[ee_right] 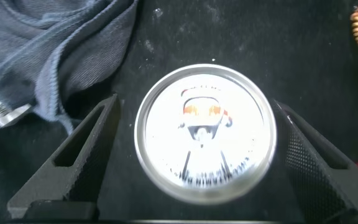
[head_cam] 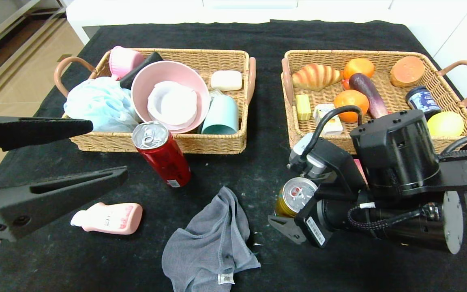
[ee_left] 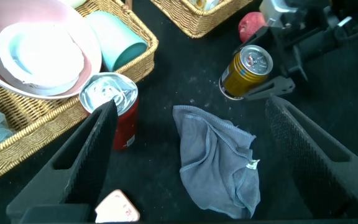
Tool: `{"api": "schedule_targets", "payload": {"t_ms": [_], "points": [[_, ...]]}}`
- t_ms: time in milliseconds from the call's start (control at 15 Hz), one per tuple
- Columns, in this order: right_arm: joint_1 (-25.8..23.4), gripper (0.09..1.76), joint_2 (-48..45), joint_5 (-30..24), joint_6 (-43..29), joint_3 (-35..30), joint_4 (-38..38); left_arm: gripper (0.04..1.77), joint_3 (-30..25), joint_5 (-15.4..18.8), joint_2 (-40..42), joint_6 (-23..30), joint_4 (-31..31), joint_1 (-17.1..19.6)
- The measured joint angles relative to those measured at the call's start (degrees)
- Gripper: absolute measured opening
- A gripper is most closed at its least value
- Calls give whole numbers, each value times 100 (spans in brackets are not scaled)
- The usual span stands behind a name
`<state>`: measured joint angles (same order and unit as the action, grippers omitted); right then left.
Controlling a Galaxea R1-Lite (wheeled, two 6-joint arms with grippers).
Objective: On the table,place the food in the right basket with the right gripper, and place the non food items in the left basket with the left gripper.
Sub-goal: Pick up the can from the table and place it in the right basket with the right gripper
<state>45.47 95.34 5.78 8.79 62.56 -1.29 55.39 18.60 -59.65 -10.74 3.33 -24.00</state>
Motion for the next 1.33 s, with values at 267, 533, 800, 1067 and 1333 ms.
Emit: {"api": "schedule_targets", "payload": {"t_ms": [267, 533, 800, 1067, 1333], "points": [[-35, 170, 179, -9, -6, 37, -102, 172, -5, 2, 0, -2, -2, 0], [-66, 170, 256, -9, -9, 45, -151, 172, -11, 9, 0, -4, 0, 0], [-83, 136, 280, -2, -6, 44, -154, 172, -13, 9, 0, -6, 0, 0], [-85, 123, 276, 0, -11, 44, -155, 172, -20, 9, 1, -6, -2, 0], [-85, 123, 269, -9, -17, 30, -155, 172, -20, 9, 6, -2, -2, 0]]}}
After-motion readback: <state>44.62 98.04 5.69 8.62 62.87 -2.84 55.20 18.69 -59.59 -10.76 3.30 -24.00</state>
